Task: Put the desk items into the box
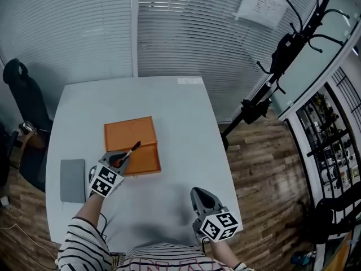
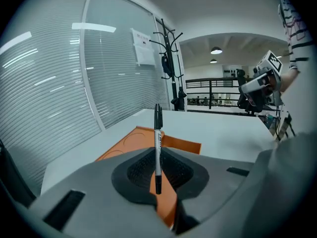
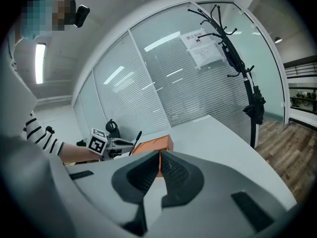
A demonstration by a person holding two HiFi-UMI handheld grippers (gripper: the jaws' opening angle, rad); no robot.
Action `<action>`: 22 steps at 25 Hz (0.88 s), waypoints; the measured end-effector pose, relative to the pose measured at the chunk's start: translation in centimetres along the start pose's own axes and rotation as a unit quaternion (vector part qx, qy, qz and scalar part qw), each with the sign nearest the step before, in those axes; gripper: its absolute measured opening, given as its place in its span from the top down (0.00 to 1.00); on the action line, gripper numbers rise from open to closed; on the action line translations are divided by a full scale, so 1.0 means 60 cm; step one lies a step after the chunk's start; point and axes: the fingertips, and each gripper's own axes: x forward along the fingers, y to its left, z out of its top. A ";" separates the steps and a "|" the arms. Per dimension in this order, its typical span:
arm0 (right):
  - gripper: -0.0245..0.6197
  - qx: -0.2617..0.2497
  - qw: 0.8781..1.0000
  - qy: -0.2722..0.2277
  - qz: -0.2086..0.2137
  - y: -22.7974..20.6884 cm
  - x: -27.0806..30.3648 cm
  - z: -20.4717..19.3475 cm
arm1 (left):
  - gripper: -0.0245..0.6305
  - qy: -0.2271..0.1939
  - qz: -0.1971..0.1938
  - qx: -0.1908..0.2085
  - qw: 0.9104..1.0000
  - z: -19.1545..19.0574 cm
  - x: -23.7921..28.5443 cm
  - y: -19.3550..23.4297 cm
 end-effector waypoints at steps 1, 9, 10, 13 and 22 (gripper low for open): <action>0.92 0.001 1.000 0.001 0.001 -0.002 0.002 -0.001 | 0.88 0.008 -0.003 0.002 1.000 -0.005 0.005 -0.001; 0.92 0.009 1.000 0.008 0.005 -0.021 0.012 -0.007 | 0.88 0.072 -0.027 0.023 0.997 -0.039 0.049 -0.018; 0.92 0.011 1.000 0.008 0.006 -0.024 0.012 -0.008 | 0.88 0.081 -0.030 0.024 0.996 -0.043 0.055 -0.021; 0.92 0.015 1.000 0.009 0.005 -0.032 0.013 -0.010 | 0.88 0.107 -0.039 0.030 0.993 -0.056 0.072 -0.027; 0.92 0.030 1.000 0.008 -0.005 -0.066 0.011 -0.017 | 0.88 0.180 -0.064 0.055 0.980 -0.090 0.118 -0.042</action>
